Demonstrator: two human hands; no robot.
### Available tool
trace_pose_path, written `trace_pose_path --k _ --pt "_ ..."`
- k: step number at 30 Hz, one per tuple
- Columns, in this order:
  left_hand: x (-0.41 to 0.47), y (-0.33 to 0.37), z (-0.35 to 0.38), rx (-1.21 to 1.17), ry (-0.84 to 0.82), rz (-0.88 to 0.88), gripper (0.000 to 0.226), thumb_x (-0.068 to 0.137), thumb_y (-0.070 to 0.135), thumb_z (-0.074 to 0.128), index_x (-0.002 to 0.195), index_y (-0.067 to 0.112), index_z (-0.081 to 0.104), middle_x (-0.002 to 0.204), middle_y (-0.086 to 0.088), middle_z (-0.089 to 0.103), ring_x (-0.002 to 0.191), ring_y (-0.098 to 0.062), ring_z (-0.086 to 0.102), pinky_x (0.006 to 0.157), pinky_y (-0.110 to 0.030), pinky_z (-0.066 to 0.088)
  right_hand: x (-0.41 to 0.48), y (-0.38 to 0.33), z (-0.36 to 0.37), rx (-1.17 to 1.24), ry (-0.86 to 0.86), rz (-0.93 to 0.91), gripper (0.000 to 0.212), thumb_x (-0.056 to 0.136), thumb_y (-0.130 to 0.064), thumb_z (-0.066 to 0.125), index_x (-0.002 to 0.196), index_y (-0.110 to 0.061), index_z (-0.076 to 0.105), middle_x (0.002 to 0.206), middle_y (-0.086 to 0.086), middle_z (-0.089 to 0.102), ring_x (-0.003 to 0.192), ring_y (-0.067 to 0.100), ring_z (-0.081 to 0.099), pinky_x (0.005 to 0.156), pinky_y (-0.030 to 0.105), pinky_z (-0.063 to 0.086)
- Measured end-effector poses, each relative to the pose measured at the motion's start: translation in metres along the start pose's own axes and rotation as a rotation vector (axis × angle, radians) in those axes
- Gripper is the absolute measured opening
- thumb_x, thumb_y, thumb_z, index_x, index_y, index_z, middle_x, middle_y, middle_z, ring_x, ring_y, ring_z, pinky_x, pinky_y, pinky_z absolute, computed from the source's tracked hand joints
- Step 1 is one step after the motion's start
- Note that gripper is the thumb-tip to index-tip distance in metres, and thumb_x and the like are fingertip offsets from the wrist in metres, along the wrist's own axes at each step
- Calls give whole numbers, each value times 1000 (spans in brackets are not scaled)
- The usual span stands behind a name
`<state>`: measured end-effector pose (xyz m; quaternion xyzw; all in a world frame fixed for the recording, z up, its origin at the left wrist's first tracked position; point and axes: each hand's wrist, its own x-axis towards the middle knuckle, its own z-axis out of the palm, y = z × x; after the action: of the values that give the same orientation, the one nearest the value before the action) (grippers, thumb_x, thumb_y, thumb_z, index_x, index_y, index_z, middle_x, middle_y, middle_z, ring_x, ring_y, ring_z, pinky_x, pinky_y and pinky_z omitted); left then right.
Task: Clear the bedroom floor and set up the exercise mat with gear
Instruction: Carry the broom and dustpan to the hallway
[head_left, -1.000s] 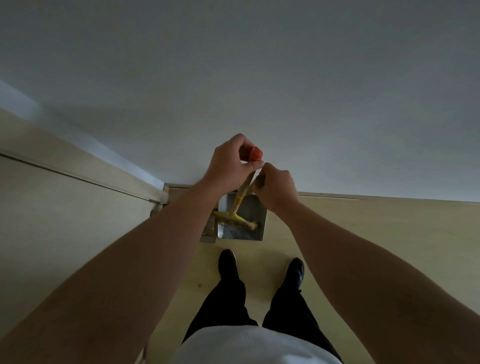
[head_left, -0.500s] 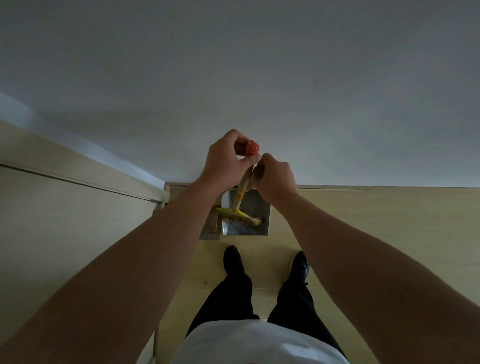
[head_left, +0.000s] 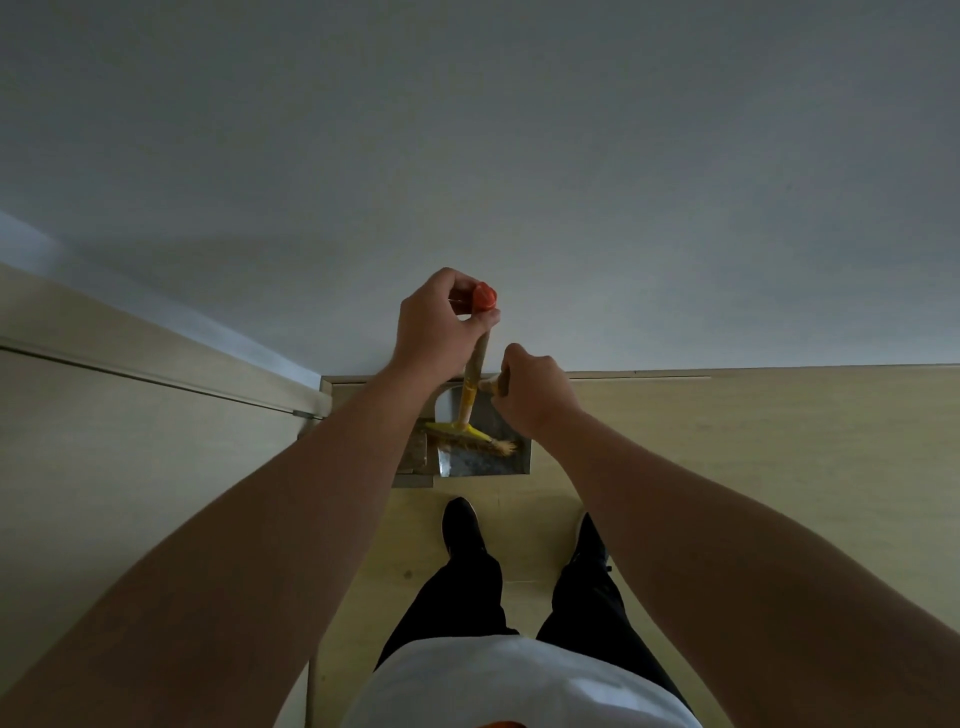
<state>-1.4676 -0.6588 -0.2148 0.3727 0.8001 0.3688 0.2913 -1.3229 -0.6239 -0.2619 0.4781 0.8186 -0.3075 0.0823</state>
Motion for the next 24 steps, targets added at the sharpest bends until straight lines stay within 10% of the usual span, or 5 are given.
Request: trace_pose_path --k 11,24 --pt "5 0 2 0 52 -31 31 84 30 83 110 21 68 100 12 71 92 -6 68 79 -13 46 -6 -11 -13 112 20 29 50 95 -38 67 138 -18 52 106 4 73 89 22 68 65 29 54" --pt "41 14 9 148 124 17 26 92 35 74 106 14 78 98 -1 78 90 -15 73 87 -32 58 -7 -20 -56 132 136 90 34 103 -34 55 131 -16 63 124 3 69 105 19 68 75 24 46"
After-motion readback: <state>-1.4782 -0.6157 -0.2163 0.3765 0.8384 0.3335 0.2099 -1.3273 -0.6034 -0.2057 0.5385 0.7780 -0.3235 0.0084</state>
